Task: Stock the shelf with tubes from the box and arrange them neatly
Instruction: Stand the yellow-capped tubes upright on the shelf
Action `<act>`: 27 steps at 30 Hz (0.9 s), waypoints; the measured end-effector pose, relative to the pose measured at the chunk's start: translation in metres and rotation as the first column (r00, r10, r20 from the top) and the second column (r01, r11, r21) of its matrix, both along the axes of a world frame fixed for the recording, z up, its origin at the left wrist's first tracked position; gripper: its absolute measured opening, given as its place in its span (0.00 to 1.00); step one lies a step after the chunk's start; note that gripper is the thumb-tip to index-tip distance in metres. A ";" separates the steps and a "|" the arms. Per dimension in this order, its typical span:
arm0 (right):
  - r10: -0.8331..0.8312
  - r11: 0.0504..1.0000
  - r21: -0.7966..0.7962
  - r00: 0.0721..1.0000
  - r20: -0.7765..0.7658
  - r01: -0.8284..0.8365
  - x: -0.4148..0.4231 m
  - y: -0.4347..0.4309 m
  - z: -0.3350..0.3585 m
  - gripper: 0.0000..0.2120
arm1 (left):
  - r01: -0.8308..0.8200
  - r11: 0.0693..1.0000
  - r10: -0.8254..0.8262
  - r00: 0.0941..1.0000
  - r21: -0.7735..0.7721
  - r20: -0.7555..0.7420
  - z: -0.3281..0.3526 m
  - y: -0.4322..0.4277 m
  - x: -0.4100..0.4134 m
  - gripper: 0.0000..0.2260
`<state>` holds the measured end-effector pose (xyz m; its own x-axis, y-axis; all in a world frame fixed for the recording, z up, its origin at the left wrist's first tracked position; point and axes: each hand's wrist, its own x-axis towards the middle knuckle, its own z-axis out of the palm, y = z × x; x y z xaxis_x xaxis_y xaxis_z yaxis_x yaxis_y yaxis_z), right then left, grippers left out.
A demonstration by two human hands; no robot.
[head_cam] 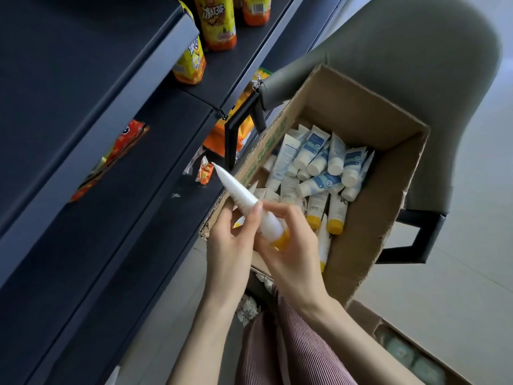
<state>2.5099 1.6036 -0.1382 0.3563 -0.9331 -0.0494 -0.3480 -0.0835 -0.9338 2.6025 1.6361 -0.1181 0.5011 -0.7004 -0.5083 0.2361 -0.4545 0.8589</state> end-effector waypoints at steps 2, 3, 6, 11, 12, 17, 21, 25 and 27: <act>0.038 0.999 -0.015 0.999 0.012 -0.038 -0.002 0.002 0.002 0.17 | -0.070 0.997 0.067 0.993 -0.028 -0.095 -0.001 0.001 0.002 0.08; 0.064 0.998 -0.007 0.998 0.023 -0.064 -0.003 0.002 0.002 0.17 | -0.092 0.995 0.087 0.988 -0.038 -0.128 -0.001 0.001 0.004 0.08; 0.139 0.990 0.022 0.988 0.072 -0.141 -0.007 0.005 0.001 0.17 | -0.110 0.993 0.101 0.979 -0.042 -0.176 -0.001 0.003 0.009 0.13; 0.108 0.977 0.172 0.987 0.121 -0.128 -0.016 0.000 -0.011 0.13 | -0.144 0.989 0.145 0.968 0.019 -0.206 -0.009 0.009 0.019 0.14; 0.065 0.971 0.221 0.991 0.116 -0.090 -0.018 -0.004 -0.018 0.12 | -0.151 0.988 0.155 0.968 0.034 -0.198 -0.011 0.010 0.021 0.15; -0.074 0.934 0.328 0.974 -0.212 0.143 -0.039 -0.031 -0.073 0.10 | -0.183 0.980 0.195 0.962 0.078 -0.192 -0.019 0.014 0.033 0.20; 0.020 0.927 0.320 0.826 -0.563 0.196 -0.063 -0.056 -0.112 0.22 | -0.159 0.985 0.169 0.970 0.068 -0.175 -0.022 0.018 0.039 0.19; 0.013 0.918 0.301 0.740 -0.673 0.258 -0.074 -0.078 -0.132 0.28 | -0.137 0.988 0.146 0.977 0.071 -0.154 -0.025 0.018 0.041 0.19; -0.023 0.886 0.327 0.736 -0.677 0.329 -0.077 -0.089 -0.140 0.29 | -0.128 0.989 0.137 0.979 0.073 -0.152 -0.027 0.018 0.042 0.19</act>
